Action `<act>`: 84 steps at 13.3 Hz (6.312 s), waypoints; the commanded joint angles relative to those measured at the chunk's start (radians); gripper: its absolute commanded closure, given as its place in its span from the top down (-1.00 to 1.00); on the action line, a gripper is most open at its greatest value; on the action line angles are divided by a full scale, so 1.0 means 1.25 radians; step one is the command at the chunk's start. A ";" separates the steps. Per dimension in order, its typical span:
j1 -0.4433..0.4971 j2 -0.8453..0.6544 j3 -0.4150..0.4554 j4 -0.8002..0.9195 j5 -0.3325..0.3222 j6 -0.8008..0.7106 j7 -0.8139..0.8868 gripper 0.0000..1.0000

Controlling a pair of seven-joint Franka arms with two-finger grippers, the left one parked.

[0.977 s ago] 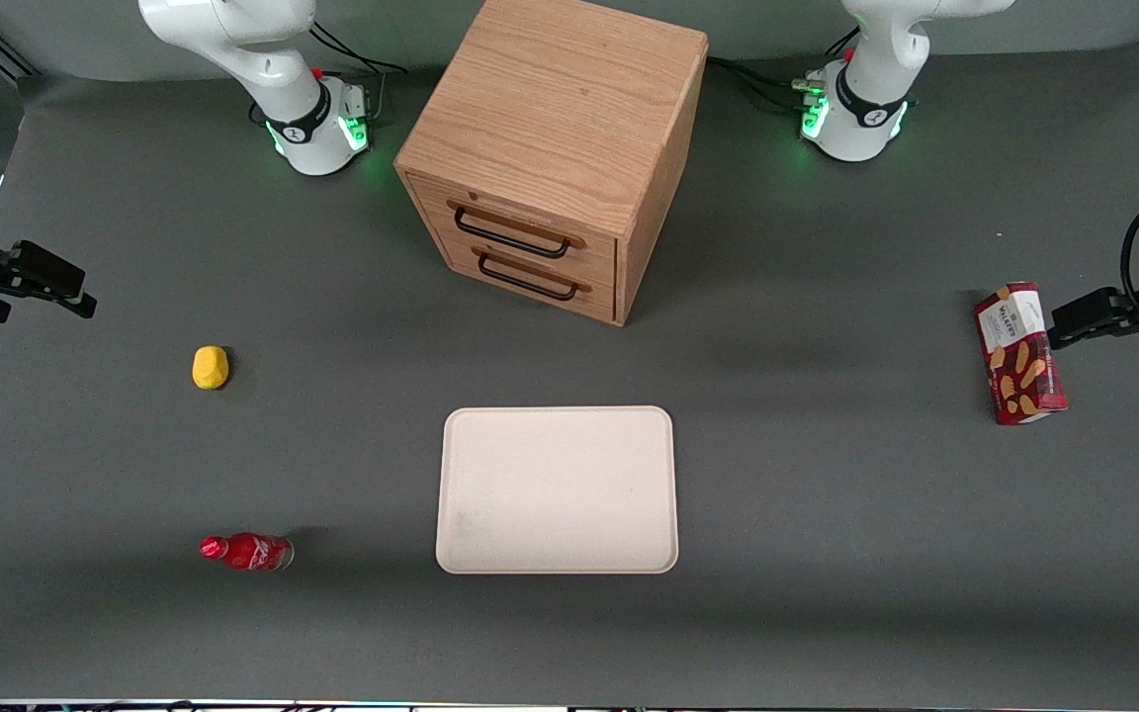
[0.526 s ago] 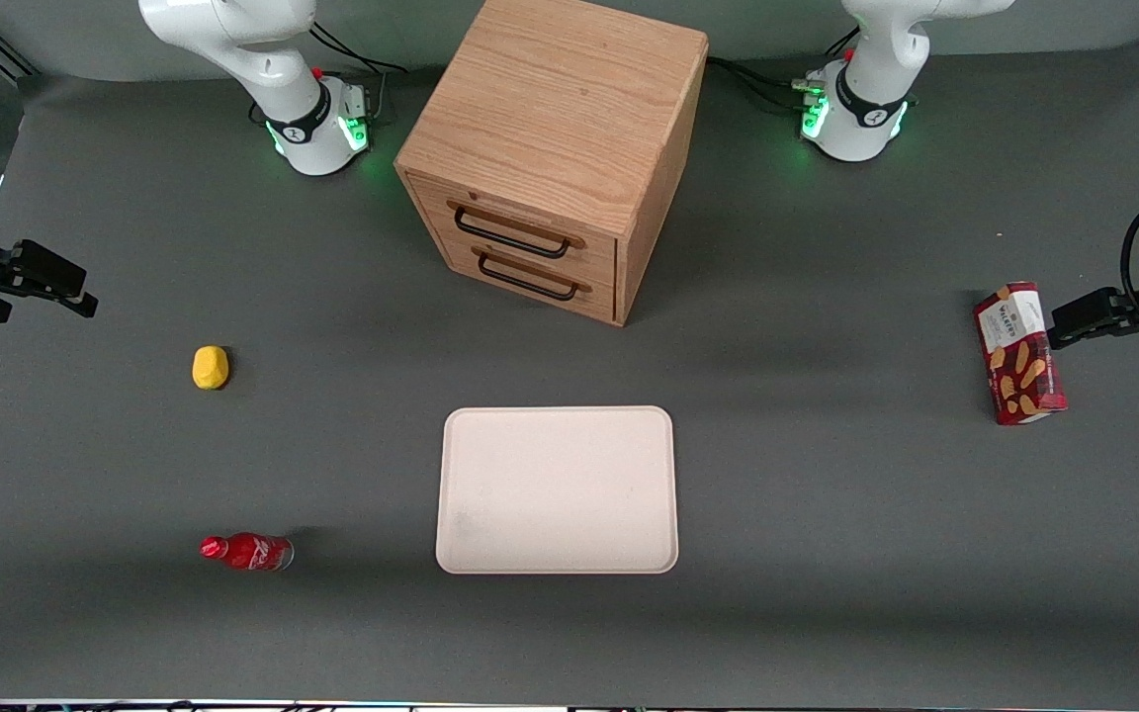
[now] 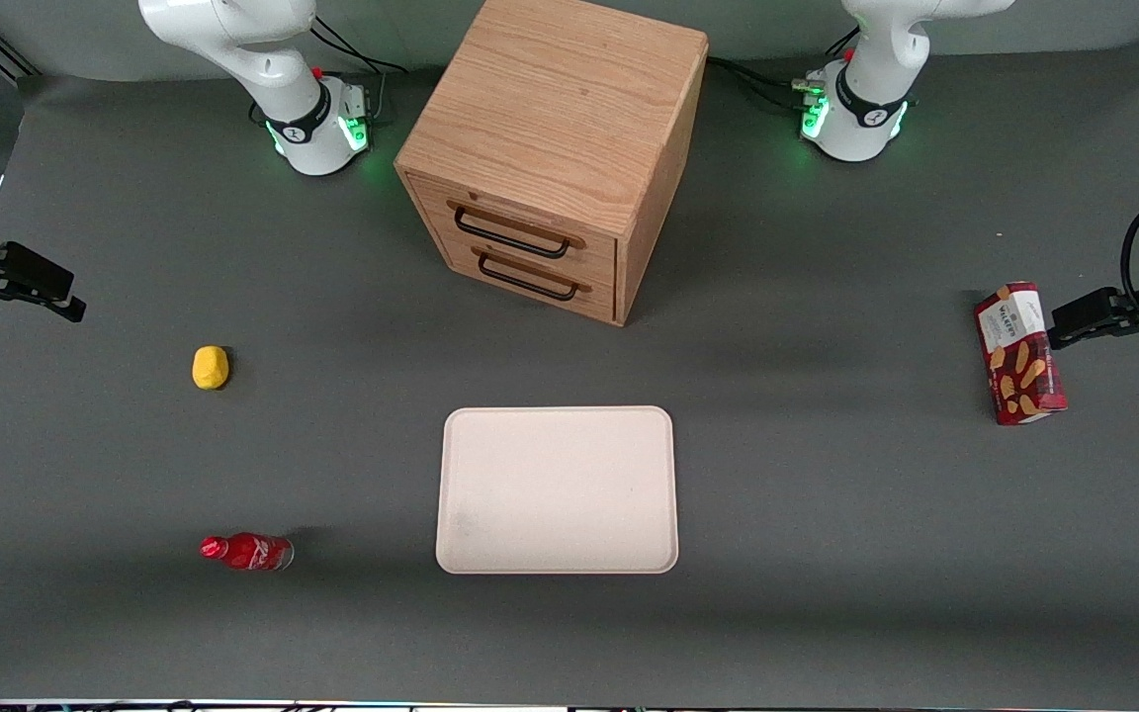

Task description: Place coke bottle on tray

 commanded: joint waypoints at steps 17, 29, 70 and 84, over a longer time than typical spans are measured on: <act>-0.026 0.419 0.009 0.373 0.009 0.156 -0.130 1.00; -0.007 0.506 0.011 0.233 0.052 0.392 -0.114 1.00; -0.002 0.267 -0.019 0.294 0.009 -0.073 -0.150 -1.00; 0.270 0.390 0.080 0.411 0.011 0.040 0.487 -1.00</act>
